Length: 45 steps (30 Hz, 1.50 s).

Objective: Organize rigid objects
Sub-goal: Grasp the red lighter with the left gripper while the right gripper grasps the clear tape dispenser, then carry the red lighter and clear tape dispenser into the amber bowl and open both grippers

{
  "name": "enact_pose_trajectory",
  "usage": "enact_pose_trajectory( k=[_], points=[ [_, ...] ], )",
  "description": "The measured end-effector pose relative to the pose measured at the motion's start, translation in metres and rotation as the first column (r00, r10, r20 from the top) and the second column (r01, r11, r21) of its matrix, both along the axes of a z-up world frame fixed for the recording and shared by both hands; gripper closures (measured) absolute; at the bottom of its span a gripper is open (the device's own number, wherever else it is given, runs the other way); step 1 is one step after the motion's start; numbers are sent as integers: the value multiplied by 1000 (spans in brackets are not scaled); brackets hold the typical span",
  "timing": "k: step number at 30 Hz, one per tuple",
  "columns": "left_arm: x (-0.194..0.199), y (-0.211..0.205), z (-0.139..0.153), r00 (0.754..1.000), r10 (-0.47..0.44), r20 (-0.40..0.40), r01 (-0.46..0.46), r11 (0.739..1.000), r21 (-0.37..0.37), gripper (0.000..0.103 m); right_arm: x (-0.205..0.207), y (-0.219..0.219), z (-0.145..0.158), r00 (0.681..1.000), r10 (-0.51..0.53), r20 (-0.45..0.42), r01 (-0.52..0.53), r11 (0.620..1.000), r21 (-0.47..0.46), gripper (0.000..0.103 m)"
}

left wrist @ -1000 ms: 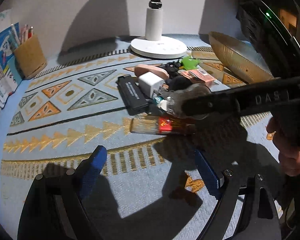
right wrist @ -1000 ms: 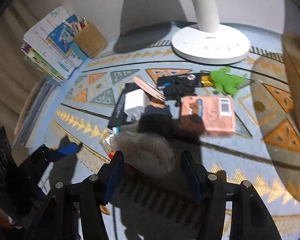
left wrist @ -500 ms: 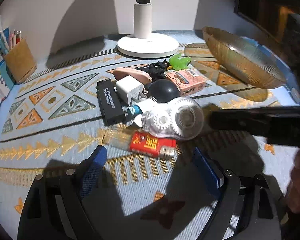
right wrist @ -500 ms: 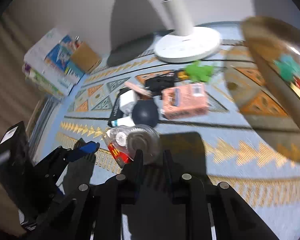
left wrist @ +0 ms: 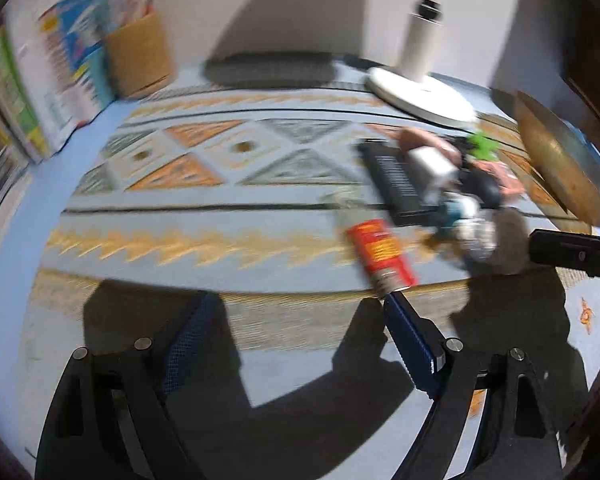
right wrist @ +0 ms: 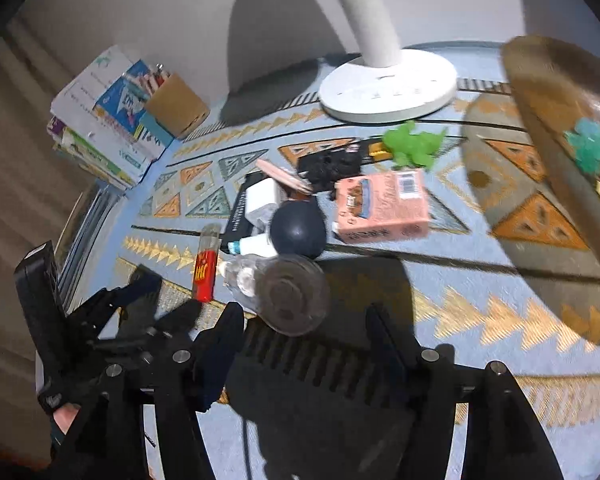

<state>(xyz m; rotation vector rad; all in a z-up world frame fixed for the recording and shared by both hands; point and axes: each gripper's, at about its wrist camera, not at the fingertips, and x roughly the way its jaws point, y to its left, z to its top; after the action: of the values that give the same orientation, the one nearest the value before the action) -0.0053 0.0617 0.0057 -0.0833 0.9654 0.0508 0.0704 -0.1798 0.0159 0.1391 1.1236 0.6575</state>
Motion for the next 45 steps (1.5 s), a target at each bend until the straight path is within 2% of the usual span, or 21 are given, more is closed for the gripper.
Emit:
enact_pose_trajectory(
  k=[4, 6, 8, 13, 19, 22, 23, 24, 25, 26, 27, 28, 29, 33, 39, 40, 41, 42, 43, 45],
  points=[
    [-8, 24, 4, 999, 34, 12, -34, 999, -18, 18, 3, 18, -5, 999, 35, 10, -34, 999, -27, 43],
    [-9, 26, 8, 999, 32, 25, -32, 999, -31, 18, -3, 26, -7, 998, 58, 12, -57, 997, -48, 65],
    [-8, 22, 12, 999, 14, 43, -12, 998, -60, 18, -12, 28, -7, 998, 67, 2, -67, 997, -27, 79],
    [8, -6, 11, 997, -46, 55, 49, 997, -52, 18, -40, 12, -2, 1000, -1, 4, 1, 1000, 14, 85],
    [25, -35, 3, 995, -99, 28, 99, 995, -9, 18, -64, -30, -4, 988, -154, -9, 154, 987, 34, 85],
    [31, -43, 0, 994, -105, 19, 105, 994, -1, 21, -71, -40, -10, 984, -170, -50, 171, 985, 31, 83],
    [33, -45, -1, 994, -106, 16, 106, 994, 4, 25, -72, -38, -12, 987, -149, -62, 150, 989, 15, 76],
    [34, -46, -2, 995, -103, 12, 103, 995, 10, 29, -74, -36, -10, 993, -103, -50, 104, 995, 8, 74],
    [34, -46, -2, 995, -95, 18, 95, 995, 24, 36, -76, -34, -7, 997, -73, -35, 73, 997, -19, 67],
    [34, -45, -2, 995, -97, 23, 97, 995, 28, 43, -79, -33, -4, 998, -54, -13, 53, 997, -58, 55],
    [32, -45, -1, 994, -103, 31, 102, 994, 32, 49, -81, -32, 1, 999, -43, 26, 46, 992, -120, 47],
    [31, -44, 0, 992, -120, 35, 119, 992, 33, 68, -82, -30, 3, 998, -29, 55, 38, 986, -165, 40],
    [30, -43, 1, 990, -134, 36, 133, 991, 32, 80, -82, -27, 5, 997, -11, 78, 27, 978, -208, 40],
    [19, -26, 2, 981, -192, 30, 194, 980, -47, 82, -79, -8, 0, 994, 51, 98, -21, 958, -286, 40],
    [12, -3, 1, 978, -208, 22, 209, 974, -90, 81, -69, 19, -7, 987, 69, 146, -14, 936, -351, 40],
    [13, -3, 1, 979, -205, 21, 206, 974, -99, 78, -67, 22, -8, 986, 66, 151, -8, 936, -353, 40],
    [15, -5, 1, 978, -206, 22, 207, 973, -101, 70, -65, 24, -9, 986, 60, 155, -1, 935, -354, 40],
    [16, -8, 1, 977, -211, 22, 212, 973, -97, 67, -64, 26, -9, 985, 54, 164, 9, 932, -361, 40],
    [18, -12, 1, 977, -213, 23, 214, 973, -84, 66, -64, 27, -9, 984, 52, 170, 15, 930, -368, 40],
    [20, -21, 0, 977, -213, 24, 214, 976, -37, 66, -64, 33, -9, 981, 43, 187, 32, 924, -382, 49]
  ],
)
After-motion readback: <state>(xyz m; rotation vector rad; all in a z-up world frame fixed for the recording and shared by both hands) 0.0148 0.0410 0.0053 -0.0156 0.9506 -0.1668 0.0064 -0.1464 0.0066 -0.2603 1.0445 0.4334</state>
